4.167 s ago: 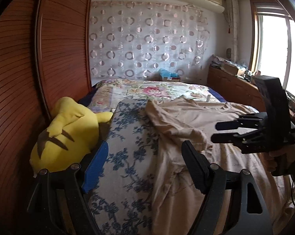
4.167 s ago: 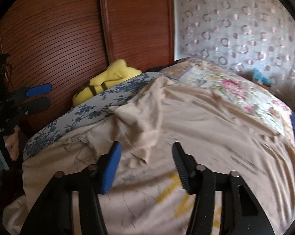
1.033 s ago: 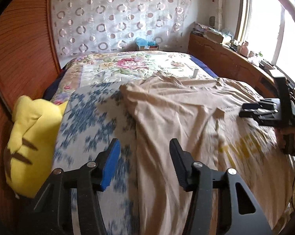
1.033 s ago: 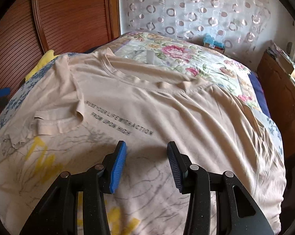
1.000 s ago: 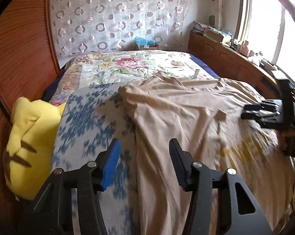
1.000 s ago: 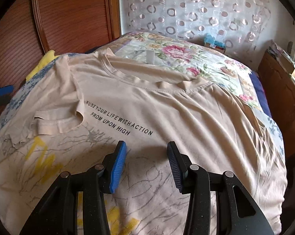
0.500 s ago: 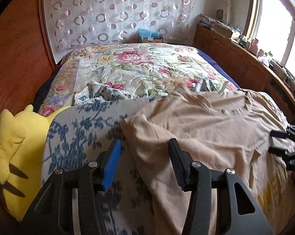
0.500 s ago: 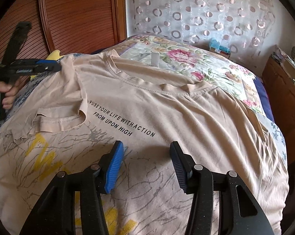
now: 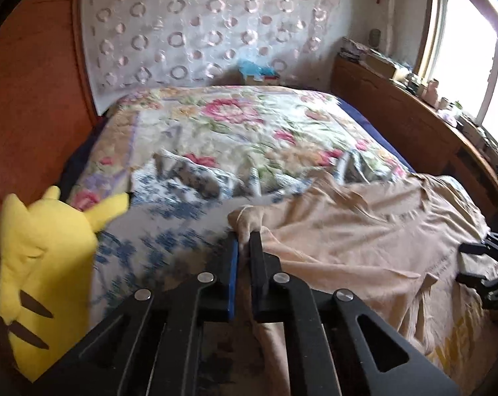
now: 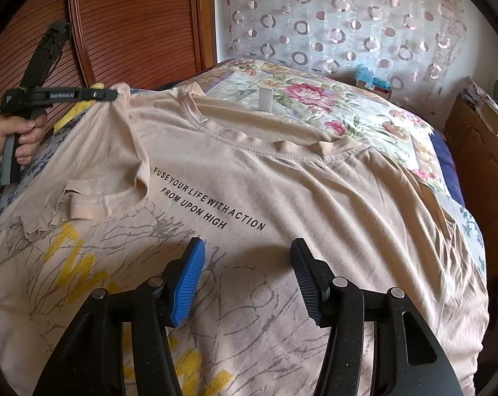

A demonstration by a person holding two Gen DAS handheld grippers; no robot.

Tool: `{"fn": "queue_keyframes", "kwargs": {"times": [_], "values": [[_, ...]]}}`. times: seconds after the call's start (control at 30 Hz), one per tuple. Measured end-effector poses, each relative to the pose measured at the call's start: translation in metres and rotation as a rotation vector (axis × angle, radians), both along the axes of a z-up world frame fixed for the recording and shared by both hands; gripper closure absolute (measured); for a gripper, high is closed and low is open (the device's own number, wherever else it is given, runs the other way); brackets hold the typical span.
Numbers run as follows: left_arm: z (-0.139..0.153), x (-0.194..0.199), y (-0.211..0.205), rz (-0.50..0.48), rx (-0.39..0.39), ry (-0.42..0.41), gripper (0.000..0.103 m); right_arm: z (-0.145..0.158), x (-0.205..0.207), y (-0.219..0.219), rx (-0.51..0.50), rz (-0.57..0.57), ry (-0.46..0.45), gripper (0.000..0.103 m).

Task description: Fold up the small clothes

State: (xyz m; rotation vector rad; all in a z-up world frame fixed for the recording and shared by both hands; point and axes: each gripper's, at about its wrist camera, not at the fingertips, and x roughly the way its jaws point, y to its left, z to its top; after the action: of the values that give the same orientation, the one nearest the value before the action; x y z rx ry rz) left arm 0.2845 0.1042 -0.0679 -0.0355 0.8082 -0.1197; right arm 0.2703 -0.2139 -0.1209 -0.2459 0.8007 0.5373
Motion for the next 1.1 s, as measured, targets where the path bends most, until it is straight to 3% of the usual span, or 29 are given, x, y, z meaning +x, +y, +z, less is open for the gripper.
{"fn": "queue_keyframes", "kwargs": {"times": [0.53, 0.7, 0.77, 0.83, 0.93, 1.1], "values": [[0.007, -0.013, 0.014, 0.029, 0.075, -0.025, 0.091, 0.0, 0.001, -0.001, 0.0, 0.0, 0.0, 0.045], [0.018, -0.041, 0.007, 0.004, 0.036, -0.067, 0.06, 0.0, 0.0, -0.001, 0.0, 0.0, 0.0, 0.044], [0.019, -0.054, 0.003, -0.015, 0.013, -0.073, 0.059, 0.0, 0.001, -0.002, 0.0, 0.001, 0.0, 0.044], [0.018, -0.068, -0.003, -0.036, -0.014, -0.061, 0.051, 0.0, 0.001, -0.002, 0.0, 0.001, 0.0, 0.043], [0.018, -0.089, -0.013, -0.068, -0.034, -0.059, 0.03, 0.0, 0.001, -0.002, -0.001, 0.001, -0.001, 0.043], [0.021, -0.124, -0.031, -0.063, -0.017, -0.085, 0.028, -0.001, 0.0, -0.003, 0.003, 0.003, 0.002, 0.043]]}}
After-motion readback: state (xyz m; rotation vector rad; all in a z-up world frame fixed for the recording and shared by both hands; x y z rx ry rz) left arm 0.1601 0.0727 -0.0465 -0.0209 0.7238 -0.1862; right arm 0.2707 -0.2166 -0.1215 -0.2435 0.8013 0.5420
